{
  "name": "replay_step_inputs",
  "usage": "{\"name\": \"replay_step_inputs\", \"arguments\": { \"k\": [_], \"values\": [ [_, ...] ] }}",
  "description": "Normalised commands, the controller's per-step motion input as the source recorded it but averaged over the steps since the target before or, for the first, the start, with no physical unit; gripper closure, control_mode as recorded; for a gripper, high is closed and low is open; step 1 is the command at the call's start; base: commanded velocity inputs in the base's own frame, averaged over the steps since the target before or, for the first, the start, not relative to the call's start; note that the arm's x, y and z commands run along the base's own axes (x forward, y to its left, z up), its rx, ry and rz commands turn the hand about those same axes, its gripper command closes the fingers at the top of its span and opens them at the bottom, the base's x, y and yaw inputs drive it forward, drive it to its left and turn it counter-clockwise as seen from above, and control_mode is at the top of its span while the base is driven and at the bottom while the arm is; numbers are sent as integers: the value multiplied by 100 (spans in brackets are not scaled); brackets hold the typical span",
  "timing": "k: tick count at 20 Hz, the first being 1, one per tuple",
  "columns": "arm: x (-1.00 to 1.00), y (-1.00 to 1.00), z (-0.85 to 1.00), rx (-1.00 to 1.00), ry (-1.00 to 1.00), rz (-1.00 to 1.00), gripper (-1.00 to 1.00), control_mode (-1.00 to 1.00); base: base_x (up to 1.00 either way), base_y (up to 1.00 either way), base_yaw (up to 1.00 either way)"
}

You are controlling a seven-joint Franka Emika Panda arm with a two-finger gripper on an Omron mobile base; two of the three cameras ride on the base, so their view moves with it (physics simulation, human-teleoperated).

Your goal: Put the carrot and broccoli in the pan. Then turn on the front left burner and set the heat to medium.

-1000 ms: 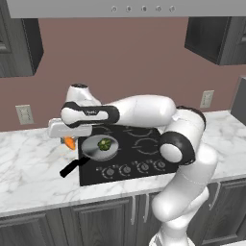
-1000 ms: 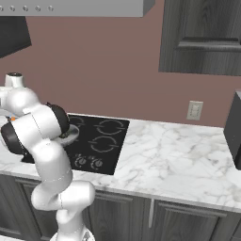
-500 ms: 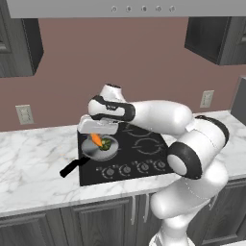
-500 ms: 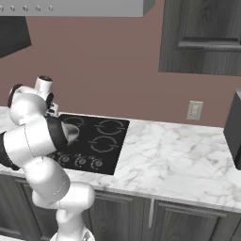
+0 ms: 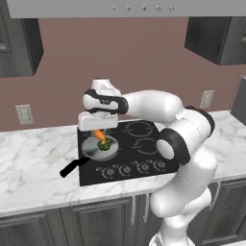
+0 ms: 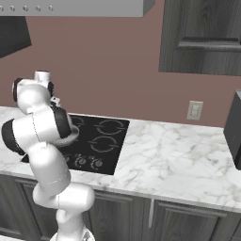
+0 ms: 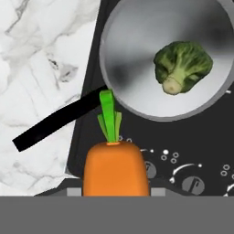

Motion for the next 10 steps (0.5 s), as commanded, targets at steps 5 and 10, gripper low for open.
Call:
{"name": "replay_step_inputs", "arguments": {
  "k": [5,10],
  "values": [
    [19,0,-11,0,1,0,100,-100,0,0,0],
    [32,0,-51,-5,-3,0,100,-100,0,0,0]
  ]
}}
